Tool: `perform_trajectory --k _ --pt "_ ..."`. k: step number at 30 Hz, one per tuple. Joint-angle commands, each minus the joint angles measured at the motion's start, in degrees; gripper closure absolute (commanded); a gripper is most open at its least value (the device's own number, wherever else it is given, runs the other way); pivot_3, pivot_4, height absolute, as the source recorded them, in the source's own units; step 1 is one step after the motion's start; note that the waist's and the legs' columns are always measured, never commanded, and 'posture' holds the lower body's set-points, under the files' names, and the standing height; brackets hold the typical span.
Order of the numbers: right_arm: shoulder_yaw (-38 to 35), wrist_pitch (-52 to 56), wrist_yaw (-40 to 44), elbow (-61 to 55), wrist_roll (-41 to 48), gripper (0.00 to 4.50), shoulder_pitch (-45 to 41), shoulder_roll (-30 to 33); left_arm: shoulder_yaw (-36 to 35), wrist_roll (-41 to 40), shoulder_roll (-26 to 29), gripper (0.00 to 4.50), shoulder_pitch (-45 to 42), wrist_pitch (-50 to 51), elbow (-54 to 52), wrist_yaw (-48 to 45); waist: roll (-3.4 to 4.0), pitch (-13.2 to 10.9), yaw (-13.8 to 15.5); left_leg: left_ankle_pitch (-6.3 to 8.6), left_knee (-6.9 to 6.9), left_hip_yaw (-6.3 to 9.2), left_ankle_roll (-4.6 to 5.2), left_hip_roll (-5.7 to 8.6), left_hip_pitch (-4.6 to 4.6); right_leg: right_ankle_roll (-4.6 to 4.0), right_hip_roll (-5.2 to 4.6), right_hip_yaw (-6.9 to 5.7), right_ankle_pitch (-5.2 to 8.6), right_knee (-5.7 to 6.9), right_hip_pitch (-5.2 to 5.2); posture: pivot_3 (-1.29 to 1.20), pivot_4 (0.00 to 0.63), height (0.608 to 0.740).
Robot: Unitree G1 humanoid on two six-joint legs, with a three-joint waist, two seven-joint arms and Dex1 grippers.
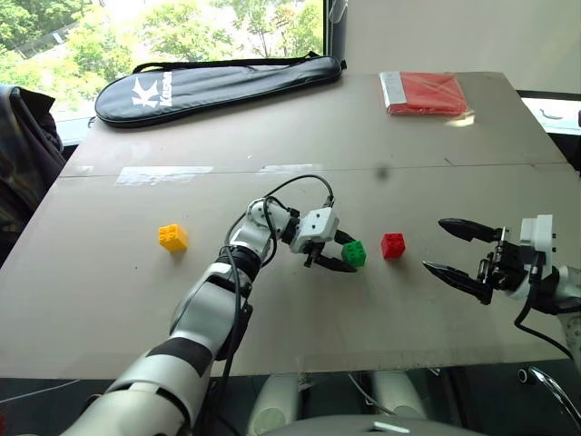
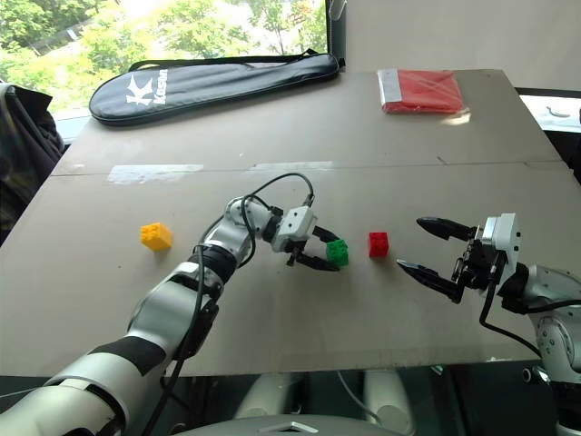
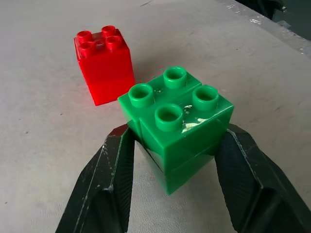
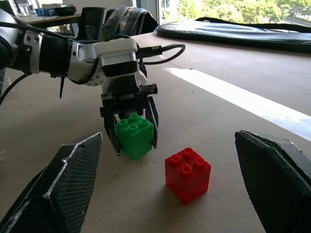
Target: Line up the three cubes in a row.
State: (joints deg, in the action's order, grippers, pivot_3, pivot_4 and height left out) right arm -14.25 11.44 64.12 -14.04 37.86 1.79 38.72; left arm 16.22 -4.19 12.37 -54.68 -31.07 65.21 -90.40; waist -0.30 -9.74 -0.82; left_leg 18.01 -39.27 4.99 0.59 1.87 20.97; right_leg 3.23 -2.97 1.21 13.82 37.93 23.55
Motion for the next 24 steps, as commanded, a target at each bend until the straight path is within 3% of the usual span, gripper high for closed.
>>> perform_trajectory --k 1,14,19,24 --pt "-1.83 -0.38 0.18 -2.05 0.44 0.0 0.63 0.93 -1.28 1.57 -0.73 2.68 -1.87 -2.72 2.79 0.27 0.0 0.0 0.0 0.0 0.0 0.01 0.0 0.0 0.0 0.0 0.0 0.0 0.0 0.01 0.0 0.0 0.15 0.74" --pt "-1.94 -1.19 0.51 -1.64 0.08 0.0 0.67 1.08 -4.24 5.63 -1.05 2.68 -5.9 -3.45 8.31 3.53 -0.02 -0.01 0.02 0.0 -0.03 0.05 0.0 0.0 0.01 0.01 0.02 0.0 0.0 0.01 0.0 0.0 0.15 0.74" --pt "-2.07 -1.32 0.59 -1.7 0.03 0.0 0.99 1.01 -3.76 8.67 -0.66 0.21 -5.79 -5.66 8.59 7.47 -0.02 -0.01 0.03 0.0 -0.04 0.07 0.0 0.0 0.01 0.01 0.02 0.0 0.0 0.02 0.0 0.0 0.15 0.74" --pt "-1.9 -1.56 0.6 -1.67 -0.2 0.0 1.27 0.75 -4.27 9.82 -0.24 0.08 -5.59 -6.16 8.79 10.64 -0.02 -0.01 0.05 0.0 -0.04 0.07 0.0 0.0 0.0 0.01 0.02 0.0 0.0 0.03 0.0 0.0 0.15 0.74"
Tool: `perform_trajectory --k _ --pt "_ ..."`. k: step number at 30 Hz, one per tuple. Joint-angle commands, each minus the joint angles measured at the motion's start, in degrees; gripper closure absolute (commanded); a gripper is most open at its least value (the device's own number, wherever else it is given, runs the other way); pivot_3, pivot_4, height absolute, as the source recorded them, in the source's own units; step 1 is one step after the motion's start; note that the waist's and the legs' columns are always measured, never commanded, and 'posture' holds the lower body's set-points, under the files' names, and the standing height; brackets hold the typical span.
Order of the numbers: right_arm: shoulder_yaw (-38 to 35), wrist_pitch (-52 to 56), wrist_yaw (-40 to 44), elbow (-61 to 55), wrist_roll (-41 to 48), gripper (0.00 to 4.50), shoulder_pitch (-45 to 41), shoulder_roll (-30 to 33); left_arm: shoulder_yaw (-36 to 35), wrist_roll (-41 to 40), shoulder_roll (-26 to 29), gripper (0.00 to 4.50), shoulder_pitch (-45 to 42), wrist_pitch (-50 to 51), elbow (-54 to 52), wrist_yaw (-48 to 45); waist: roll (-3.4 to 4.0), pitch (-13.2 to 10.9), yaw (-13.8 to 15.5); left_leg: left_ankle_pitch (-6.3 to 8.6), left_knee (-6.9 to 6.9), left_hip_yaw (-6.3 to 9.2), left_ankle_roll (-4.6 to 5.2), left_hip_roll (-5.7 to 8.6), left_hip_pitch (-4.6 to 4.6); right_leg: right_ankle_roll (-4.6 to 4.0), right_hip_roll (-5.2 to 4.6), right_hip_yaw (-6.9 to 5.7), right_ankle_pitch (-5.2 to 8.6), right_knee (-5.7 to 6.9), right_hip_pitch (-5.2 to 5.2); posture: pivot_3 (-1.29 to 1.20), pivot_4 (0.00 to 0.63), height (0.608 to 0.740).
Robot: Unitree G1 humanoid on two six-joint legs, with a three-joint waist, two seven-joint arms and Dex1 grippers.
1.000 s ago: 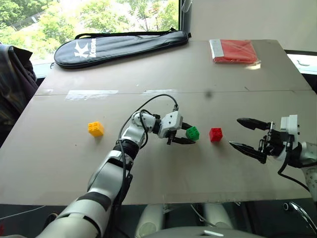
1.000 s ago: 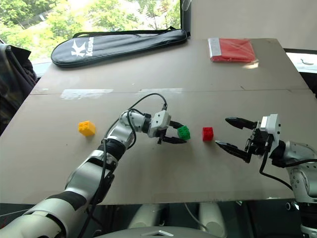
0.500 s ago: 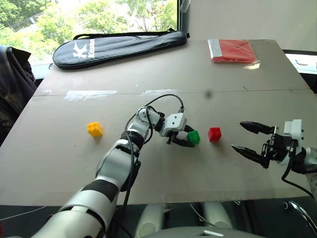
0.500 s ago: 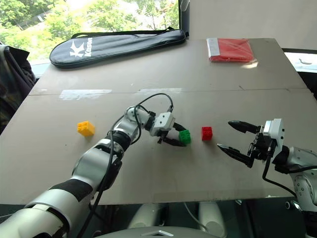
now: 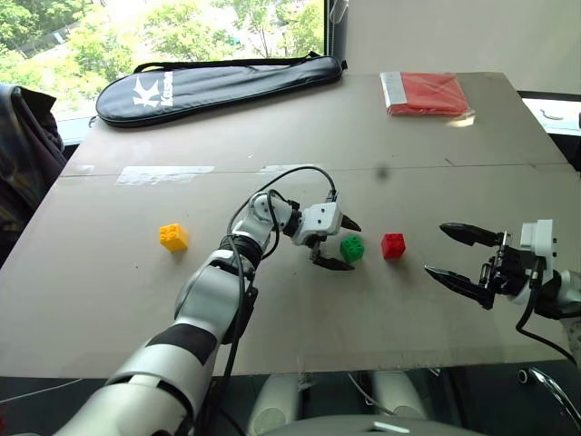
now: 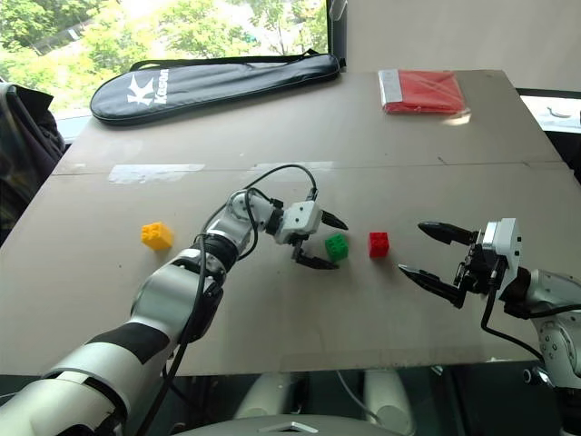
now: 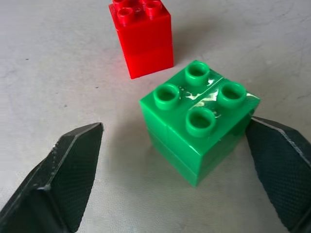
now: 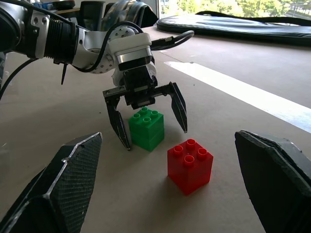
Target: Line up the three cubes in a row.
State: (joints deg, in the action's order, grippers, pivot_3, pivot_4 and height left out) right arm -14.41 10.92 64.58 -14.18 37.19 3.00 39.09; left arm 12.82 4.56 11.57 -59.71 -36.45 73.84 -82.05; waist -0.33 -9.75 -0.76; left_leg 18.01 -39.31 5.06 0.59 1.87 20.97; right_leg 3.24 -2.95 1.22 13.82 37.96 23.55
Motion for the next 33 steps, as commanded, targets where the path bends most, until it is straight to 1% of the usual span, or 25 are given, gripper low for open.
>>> perform_trajectory --k 1,4,9,12,15,18,23,26,29,32,33 --pt "-1.71 -1.13 0.22 -1.38 0.42 0.0 0.04 0.35 -1.11 1.03 0.59 0.08 -0.53 -0.59 0.2 2.65 0.0 0.0 -0.01 0.0 -0.01 0.0 0.0 0.0 -0.01 0.0 0.0 0.0 0.0 0.01 0.0 0.0 0.15 0.74" --pt "-1.67 -1.5 0.56 -0.95 0.2 0.0 -0.05 0.38 -2.77 -0.14 0.88 0.08 -0.03 0.43 -0.37 3.09 0.0 0.0 -0.03 0.0 -0.02 0.0 0.0 0.0 -0.02 0.01 0.0 0.01 0.0 0.04 0.0 0.0 0.15 0.74" --pt "-2.61 -1.69 1.09 -1.11 0.55 0.0 0.93 0.73 -4.68 -2.88 2.04 0.08 2.52 1.37 -3.75 -2.5 0.0 0.0 -0.04 -0.01 -0.01 0.0 -0.01 0.0 -0.01 0.01 0.01 0.0 0.0 0.01 0.0 0.0 0.15 0.74" --pt "-2.39 -1.95 1.24 -0.78 0.34 0.0 0.91 0.6 -5.11 -3.32 2.65 0.08 4.61 2.8 -6.42 -2.04 0.0 0.0 -0.05 -0.02 0.0 0.0 -0.03 -0.02 0.0 0.0 0.01 0.01 0.0 0.0 0.01 0.0 0.15 0.74" --pt "-1.92 -2.12 1.4 -0.19 0.19 0.0 0.25 0.47 -5.22 -4.54 1.99 0.08 7.31 5.24 -10.15 -1.4 0.0 0.0 -0.02 -0.01 -0.02 0.0 -0.01 -0.02 -0.01 0.01 0.0 0.02 -0.01 0.03 0.0 0.0 0.15 0.74" --pt "-1.64 -2.41 1.86 0.71 0.08 0.0 -0.47 0.41 -4.93 -4.73 0.82 0.08 10.13 8.3 -13.74 1.76 0.01 0.01 0.02 0.0 -0.03 0.01 -0.01 -0.03 -0.03 0.01 0.0 0.02 -0.01 0.05 -0.01 0.0 0.15 0.74" --pt "-1.5 -2.69 2.42 1.38 -0.04 0.0 -0.94 0.38 -2.98 -2.84 -1.32 0.08 14.39 15.34 -19.11 9.74 0.05 0.06 0.38 -0.01 -0.03 0.05 -0.01 -0.03 -0.1 0.02 -0.03 0.01 -0.01 0.04 -0.1 0.0 0.15 0.74" --pt "-1.43 -2.75 2.54 1.56 -0.21 0.0 -1.08 0.39 -1.2 0.01 -1.59 0.08 15.67 14.61 -20.68 15.29 0.06 0.08 0.76 0.0 -0.04 0.09 0.0 -0.03 -0.31 0.06 -0.04 -0.01 -0.03 0.01 -0.33 0.0 0.15 0.74" --pt "-1.26 -2.73 2.3 1.59 -0.45 0.0 -1.43 0.27 -0.35 0.43 -2.03 0.08 16.52 14.81 -22.07 17.05 0.08 0.12 1.4 0.0 -0.05 0.08 0.02 -0.02 -0.44 0.1 -0.04 0.0 -0.05 -0.01 -0.48 0.0 0.15 0.74" --pt "-1.28 -2.64 1.93 1.31 -0.54 0.0 -1.47 0.19 0.13 -0.57 -2.22 0.08 17.23 15.75 -23.27 16.28 0.08 0.13 1.63 -0.01 -0.08 0.09 0.02 -0.02 -0.48 0.1 -0.04 -0.01 -0.05 -0.02 -0.54 0.0 0.15 0.74" --pt "-1.29 -2.6 1.82 1.16 -0.56 0.0 -1.39 0.17 0.2 -1.01 -2.34 0.31 17.43 15.94 -23.69 15.84 0.08 0.13 1.63 -0.01 -0.08 0.09 0.02 -0.01 -0.48 0.1 -0.04 -0.01 -0.05 -0.02 -0.54 0.0 0.15 0.74"
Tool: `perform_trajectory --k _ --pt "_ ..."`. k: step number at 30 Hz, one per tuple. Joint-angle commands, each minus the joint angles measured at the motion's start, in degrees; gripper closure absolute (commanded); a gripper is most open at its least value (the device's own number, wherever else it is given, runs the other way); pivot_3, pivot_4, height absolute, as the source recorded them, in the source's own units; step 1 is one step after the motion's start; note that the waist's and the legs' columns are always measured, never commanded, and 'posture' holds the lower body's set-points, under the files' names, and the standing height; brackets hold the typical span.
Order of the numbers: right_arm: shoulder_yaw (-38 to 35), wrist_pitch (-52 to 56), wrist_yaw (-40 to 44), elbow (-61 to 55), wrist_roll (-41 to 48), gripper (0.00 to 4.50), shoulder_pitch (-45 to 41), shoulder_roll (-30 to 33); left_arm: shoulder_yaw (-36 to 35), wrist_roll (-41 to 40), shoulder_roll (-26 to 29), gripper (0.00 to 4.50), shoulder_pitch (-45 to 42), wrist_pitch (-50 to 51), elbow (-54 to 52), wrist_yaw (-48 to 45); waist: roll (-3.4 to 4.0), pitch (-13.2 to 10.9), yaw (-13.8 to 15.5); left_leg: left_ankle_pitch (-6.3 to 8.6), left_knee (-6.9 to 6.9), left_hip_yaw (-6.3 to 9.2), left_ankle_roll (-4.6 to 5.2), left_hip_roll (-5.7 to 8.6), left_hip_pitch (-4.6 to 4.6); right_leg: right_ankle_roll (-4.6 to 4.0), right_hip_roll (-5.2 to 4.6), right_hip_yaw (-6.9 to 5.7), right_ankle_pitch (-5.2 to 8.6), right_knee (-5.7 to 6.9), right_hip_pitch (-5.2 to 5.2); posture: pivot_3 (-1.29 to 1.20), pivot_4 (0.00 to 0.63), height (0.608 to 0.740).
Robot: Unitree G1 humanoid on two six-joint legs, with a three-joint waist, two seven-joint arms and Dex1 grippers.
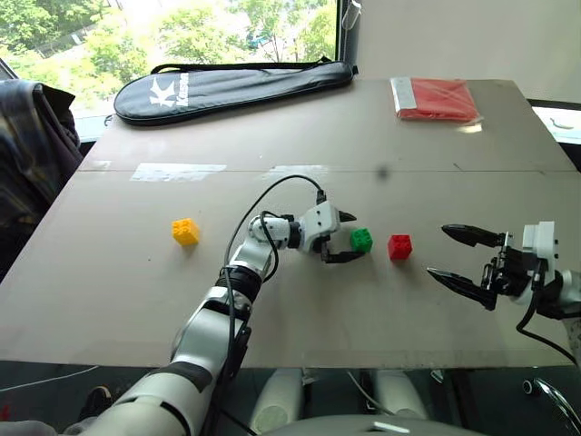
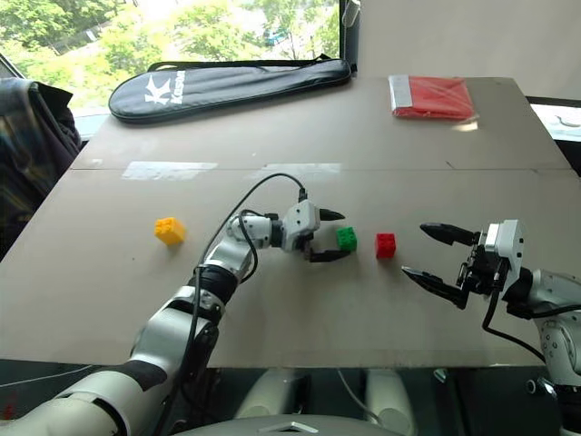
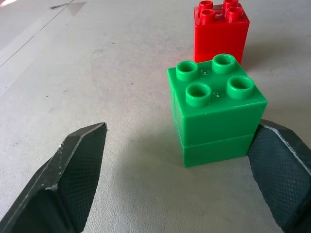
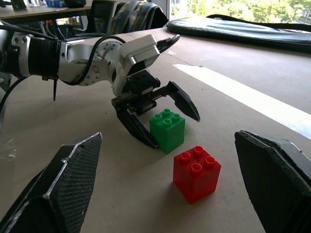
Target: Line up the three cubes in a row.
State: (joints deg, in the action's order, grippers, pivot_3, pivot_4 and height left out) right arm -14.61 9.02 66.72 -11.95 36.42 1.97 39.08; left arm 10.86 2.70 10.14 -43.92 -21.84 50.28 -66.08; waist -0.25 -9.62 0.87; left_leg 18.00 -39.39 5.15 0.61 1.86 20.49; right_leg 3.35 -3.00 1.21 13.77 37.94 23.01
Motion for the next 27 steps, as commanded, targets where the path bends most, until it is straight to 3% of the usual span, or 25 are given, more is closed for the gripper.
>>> perform_trajectory --k 1,4,7,20,27 --pt "-1.08 -0.69 -0.41 -1.18 0.2 0.0 -0.29 0.16 2.21 0.58 -0.96 0.58 1.78 1.44 -0.42 -0.39 0.0 0.0 0.0 0.0 0.0 0.0 0.0 0.0 0.0 0.0 0.0 0.0 0.0 0.0 0.0 0.0 0.15 0.74" --pt "-1.11 -0.66 -0.72 -1.6 0.28 0.0 0.04 0.09 2.47 0.33 -0.92 1.73 1.87 1.48 -0.79 -0.84 0.01 0.0 -0.01 0.0 0.0 0.0 -0.01 0.0 0.01 0.0 -0.01 -0.01 0.0 -0.01 0.0 0.0 0.15 0.74" --pt "-1.16 -0.7 -0.87 -1.68 0.41 0.0 0.2 0.1 2.6 -0.1 -0.98 3.27 1.83 1.95 -0.98 -2.0 0.01 0.0 -0.01 -0.01 0.0 0.03 -0.01 0.0 0.05 0.0 -0.02 -0.05 0.0 -0.06 0.01 0.0 0.15 0.74" --pt "-1.65 -1.04 0.43 -1.64 0.78 0.0 2.0 0.8 2.44 -4.35 3.66 3.27 2.62 3.07 -4.44 -13.57 0.01 0.0 -1.02 0.0 0.04 0.01 0.0 -0.03 0.08 -0.01 0.03 -0.05 0.0 -0.08 0.05 0.0 0.15 0.74" --pt "-1.15 -2.12 1.67 -0.83 -0.6 0.0 2.52 1.42 3.04 -2.83 3.98 3.27 1.54 -0.17 -1.2 -12.06 0.0 0.0 -1.57 0.0 0.04 0.01 0.0 -0.03 0.07 -0.01 0.03 -0.04 0.0 -0.08 0.05 0.0 0.15 0.74"
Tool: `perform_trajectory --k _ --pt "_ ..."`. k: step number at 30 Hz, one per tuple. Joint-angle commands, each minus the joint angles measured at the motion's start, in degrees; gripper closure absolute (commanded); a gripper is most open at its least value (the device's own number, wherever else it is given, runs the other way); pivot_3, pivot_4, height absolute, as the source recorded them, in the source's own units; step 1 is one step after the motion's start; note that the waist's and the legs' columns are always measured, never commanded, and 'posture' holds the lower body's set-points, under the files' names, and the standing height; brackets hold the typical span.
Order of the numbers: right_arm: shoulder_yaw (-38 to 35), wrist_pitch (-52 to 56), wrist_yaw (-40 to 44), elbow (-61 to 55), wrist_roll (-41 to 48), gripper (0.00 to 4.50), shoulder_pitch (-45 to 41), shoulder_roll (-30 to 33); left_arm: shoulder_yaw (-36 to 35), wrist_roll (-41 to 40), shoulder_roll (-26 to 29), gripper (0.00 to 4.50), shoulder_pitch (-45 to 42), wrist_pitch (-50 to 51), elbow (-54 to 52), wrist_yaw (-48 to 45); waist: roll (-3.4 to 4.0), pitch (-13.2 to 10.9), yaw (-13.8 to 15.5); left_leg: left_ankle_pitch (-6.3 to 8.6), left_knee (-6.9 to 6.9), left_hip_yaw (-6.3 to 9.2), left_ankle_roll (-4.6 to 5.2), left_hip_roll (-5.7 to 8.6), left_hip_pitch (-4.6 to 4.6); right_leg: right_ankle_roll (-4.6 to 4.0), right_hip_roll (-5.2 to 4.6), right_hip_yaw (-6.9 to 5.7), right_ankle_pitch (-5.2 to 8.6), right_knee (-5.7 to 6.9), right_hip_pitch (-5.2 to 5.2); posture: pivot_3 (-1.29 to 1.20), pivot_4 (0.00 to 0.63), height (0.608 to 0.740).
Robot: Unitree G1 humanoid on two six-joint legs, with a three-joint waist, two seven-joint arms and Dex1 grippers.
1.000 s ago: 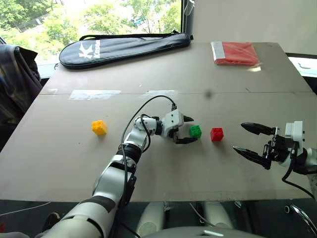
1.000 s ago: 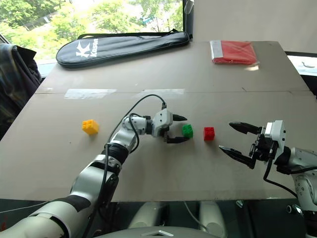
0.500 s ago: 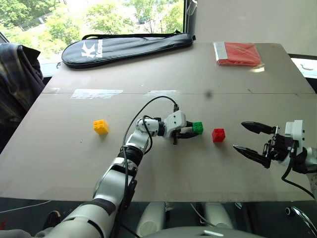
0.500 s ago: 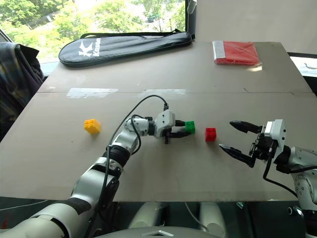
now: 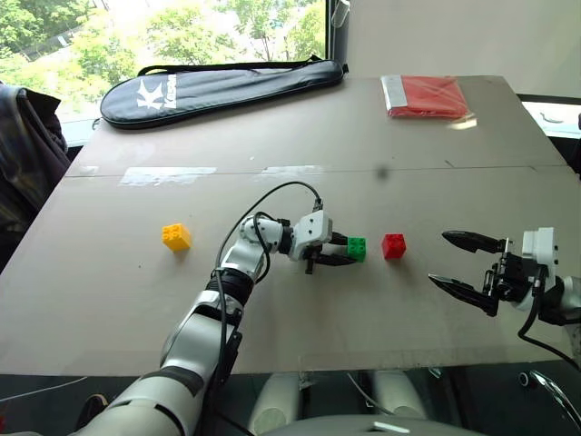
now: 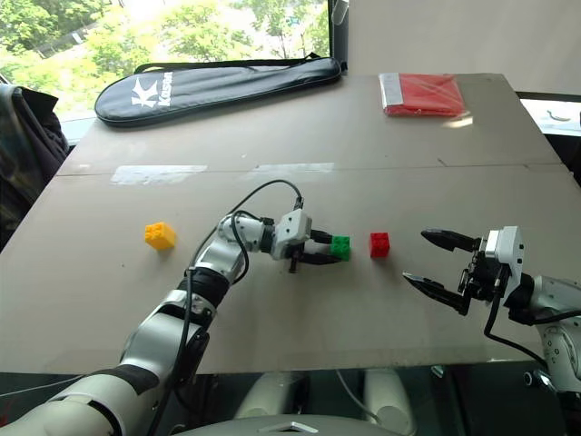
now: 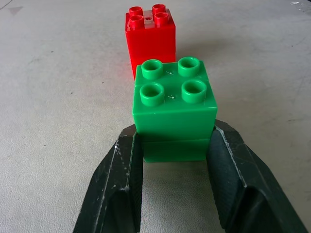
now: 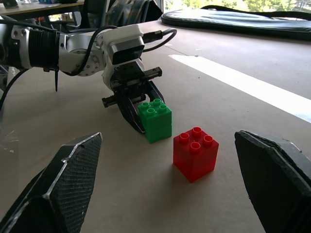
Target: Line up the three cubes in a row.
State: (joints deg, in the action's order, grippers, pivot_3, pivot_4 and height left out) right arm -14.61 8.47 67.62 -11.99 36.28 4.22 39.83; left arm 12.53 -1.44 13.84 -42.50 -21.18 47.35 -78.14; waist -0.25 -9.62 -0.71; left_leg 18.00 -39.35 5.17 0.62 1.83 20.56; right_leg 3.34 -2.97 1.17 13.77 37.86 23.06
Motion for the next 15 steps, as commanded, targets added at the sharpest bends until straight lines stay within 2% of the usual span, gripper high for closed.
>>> perform_trajectory --k 1,15 --pt "-1.14 -1.75 0.9 -0.67 -0.52 0.0 0.24 0.62 1.4 1.37 0.24 3.27 0.01 -1.11 2.08 0.18 0.0 0.0 0.01 0.0 0.0 0.0 0.0 0.0 0.0 0.0 0.0 0.0 0.0 0.0 0.0 0.0 0.15 0.74" --pt "-1.5 -3.6 2.67 1.13 0.22 0.0 0.25 0.1 1.45 1.5 0.09 3.27 -1.25 -1.77 5.5 3.18 0.0 0.0 0.09 0.0 -0.01 0.0 0.0 0.01 -0.04 0.01 -0.01 0.01 0.0 0.02 -0.04 0.0 0.15 0.74"
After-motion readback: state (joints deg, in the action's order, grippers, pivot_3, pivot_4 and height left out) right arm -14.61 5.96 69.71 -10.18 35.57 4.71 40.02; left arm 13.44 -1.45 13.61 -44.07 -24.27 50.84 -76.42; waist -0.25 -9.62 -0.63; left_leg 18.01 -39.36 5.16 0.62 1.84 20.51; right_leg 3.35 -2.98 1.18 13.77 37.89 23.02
